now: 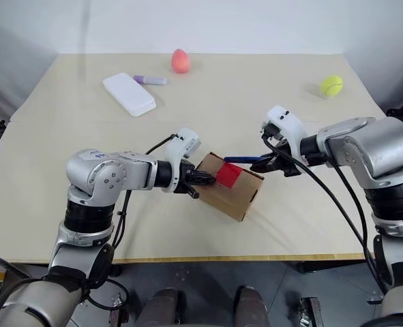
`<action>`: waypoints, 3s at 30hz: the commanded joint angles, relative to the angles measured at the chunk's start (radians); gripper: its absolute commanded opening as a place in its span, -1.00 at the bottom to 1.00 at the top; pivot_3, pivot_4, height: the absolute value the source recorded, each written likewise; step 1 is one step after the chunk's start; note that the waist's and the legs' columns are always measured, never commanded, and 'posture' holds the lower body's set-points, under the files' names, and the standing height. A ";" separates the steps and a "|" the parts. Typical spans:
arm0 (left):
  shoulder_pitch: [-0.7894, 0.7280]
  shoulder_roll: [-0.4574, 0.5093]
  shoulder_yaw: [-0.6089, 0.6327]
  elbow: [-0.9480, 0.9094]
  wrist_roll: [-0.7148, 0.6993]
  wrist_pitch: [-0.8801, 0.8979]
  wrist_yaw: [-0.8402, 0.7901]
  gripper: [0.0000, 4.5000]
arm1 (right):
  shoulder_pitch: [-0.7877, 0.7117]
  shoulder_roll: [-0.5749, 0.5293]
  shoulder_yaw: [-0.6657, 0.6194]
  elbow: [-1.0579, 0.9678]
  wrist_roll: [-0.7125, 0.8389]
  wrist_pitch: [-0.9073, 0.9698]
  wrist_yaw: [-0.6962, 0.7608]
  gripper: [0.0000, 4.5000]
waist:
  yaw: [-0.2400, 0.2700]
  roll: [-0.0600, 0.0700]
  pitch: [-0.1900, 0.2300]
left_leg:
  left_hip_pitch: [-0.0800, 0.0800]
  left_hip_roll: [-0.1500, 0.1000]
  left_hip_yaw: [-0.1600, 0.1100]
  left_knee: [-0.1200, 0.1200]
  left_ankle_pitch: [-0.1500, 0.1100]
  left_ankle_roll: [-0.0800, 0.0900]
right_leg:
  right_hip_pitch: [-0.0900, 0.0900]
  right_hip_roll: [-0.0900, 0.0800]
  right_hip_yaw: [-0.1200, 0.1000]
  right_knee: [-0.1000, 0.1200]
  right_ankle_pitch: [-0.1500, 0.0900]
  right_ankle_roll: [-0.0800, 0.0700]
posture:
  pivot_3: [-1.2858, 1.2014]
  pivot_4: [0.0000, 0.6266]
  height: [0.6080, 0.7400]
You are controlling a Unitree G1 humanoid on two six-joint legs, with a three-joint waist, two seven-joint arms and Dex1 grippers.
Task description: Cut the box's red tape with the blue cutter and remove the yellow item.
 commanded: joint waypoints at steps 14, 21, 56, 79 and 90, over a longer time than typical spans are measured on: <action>0.031 0.002 -0.026 0.016 0.029 0.032 0.028 -1.00 | -0.012 -0.011 0.060 -0.008 -0.033 -0.013 0.041 -0.92 | -0.001 0.000 0.000 | 0.001 0.000 0.000 0.000 0.000 0.000 | 0.001 0.000 0.000 0.000 0.000 0.000 | 0.03 -0.52 1.00; 0.034 0.001 -0.022 0.018 0.031 0.033 0.030 -1.00 | -0.018 -0.075 0.092 -0.029 -0.038 -0.010 0.098 -0.92 | 0.002 0.000 0.000 | 0.001 0.000 0.000 0.000 0.000 0.000 | 0.001 0.000 0.000 -0.001 0.000 0.000 | 0.03 -0.52 1.00; 0.046 -0.011 -0.002 -0.012 0.026 0.046 0.048 -1.00 | -0.105 0.027 -0.016 0.076 -0.046 -0.013 0.071 -0.92 | -0.007 0.000 0.000 | -0.001 0.000 0.002 -0.002 0.000 0.000 | -0.002 0.000 0.000 -0.003 0.002 0.000 | 0.03 -0.52 1.00; 0.030 0.039 -0.026 0.001 0.027 0.040 0.008 -1.00 | -0.105 0.063 0.108 0.171 -0.151 -0.181 0.140 -0.92 | -0.010 0.000 0.000 | -0.001 0.000 0.003 -0.003 0.000 0.000 | -0.002 0.000 0.000 -0.004 0.002 0.000 | 0.03 -0.52 1.00; 0.029 0.076 -0.026 -0.006 0.023 0.048 -0.011 -1.00 | -0.146 0.097 0.074 0.213 -0.170 -0.203 0.163 -0.92 | -0.027 0.000 0.000 | -0.001 0.000 0.003 -0.003 0.000 0.000 | -0.003 0.000 0.000 -0.003 0.002 0.000 | 0.03 -0.52 1.00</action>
